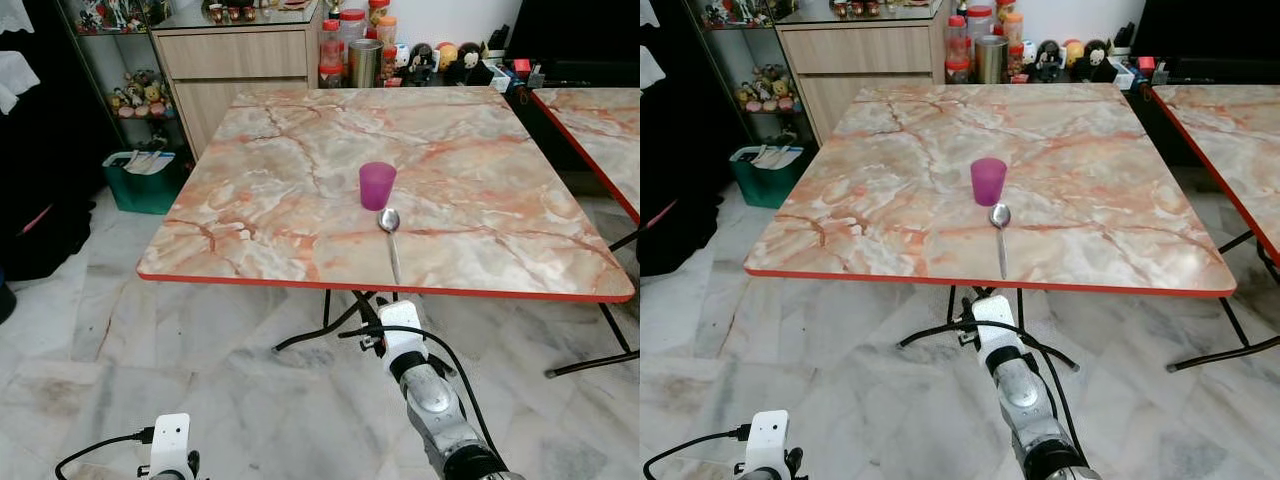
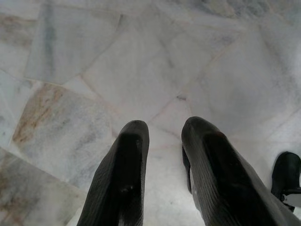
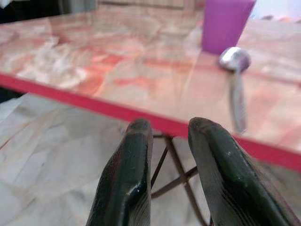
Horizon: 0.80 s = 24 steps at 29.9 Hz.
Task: Setting the table
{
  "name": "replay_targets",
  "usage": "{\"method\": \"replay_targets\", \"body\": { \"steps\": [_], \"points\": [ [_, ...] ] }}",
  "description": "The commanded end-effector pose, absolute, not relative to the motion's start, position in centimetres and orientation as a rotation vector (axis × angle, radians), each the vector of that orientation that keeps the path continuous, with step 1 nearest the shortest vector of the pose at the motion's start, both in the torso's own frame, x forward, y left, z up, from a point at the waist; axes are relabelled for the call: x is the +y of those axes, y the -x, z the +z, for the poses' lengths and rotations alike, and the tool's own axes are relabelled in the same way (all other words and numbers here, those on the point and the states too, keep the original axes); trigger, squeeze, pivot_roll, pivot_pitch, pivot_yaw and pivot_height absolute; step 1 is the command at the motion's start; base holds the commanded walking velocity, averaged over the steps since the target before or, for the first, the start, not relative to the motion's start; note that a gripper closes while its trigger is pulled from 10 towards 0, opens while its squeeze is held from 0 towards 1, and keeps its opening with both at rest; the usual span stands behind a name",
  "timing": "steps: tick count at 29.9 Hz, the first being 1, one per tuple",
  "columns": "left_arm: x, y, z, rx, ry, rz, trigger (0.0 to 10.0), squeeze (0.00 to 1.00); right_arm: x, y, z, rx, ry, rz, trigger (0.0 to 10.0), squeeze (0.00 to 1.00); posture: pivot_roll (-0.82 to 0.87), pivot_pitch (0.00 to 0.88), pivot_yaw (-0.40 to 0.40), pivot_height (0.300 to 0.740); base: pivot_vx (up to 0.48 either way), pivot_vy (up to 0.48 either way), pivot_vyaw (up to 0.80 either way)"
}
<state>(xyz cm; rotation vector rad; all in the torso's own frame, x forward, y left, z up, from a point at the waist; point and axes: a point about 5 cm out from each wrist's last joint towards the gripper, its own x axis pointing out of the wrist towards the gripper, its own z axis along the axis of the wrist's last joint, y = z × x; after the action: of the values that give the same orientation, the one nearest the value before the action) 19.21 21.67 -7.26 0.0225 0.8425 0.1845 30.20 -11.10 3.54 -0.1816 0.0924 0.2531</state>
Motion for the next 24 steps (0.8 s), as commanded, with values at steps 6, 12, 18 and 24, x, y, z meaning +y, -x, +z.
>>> {"method": "replay_targets", "body": {
  "steps": [6,12,18,24],
  "points": [
    [21.8,-19.1,-7.3,0.846,-0.013,0.196,10.0,0.00,-11.4,-32.2,6.0,0.018,0.198,0.184,10.0,0.00,-0.01,0.000,0.021,0.719,0.000,0.000,0.00],
    [21.6,-19.0,-7.5,0.860,-0.016,0.177,10.0,0.00,-11.1,-32.3,6.3,0.000,0.224,0.204,10.0,0.00,0.00,0.000,0.017,0.719,0.000,0.000,-0.48],
    [21.8,-18.9,-7.4,0.849,-0.010,0.195,10.0,0.00,-10.4,-32.2,6.1,0.013,0.193,0.212,10.0,0.00,0.01,0.000,0.017,0.719,0.249,0.000,0.00],
    [22.0,-18.9,-7.3,0.846,-0.008,0.202,10.0,0.00,-9.9,-32.3,6.3,0.006,0.174,0.214,10.0,0.00,0.01,0.000,0.022,0.719,0.255,0.000,0.00]
  ]
}}
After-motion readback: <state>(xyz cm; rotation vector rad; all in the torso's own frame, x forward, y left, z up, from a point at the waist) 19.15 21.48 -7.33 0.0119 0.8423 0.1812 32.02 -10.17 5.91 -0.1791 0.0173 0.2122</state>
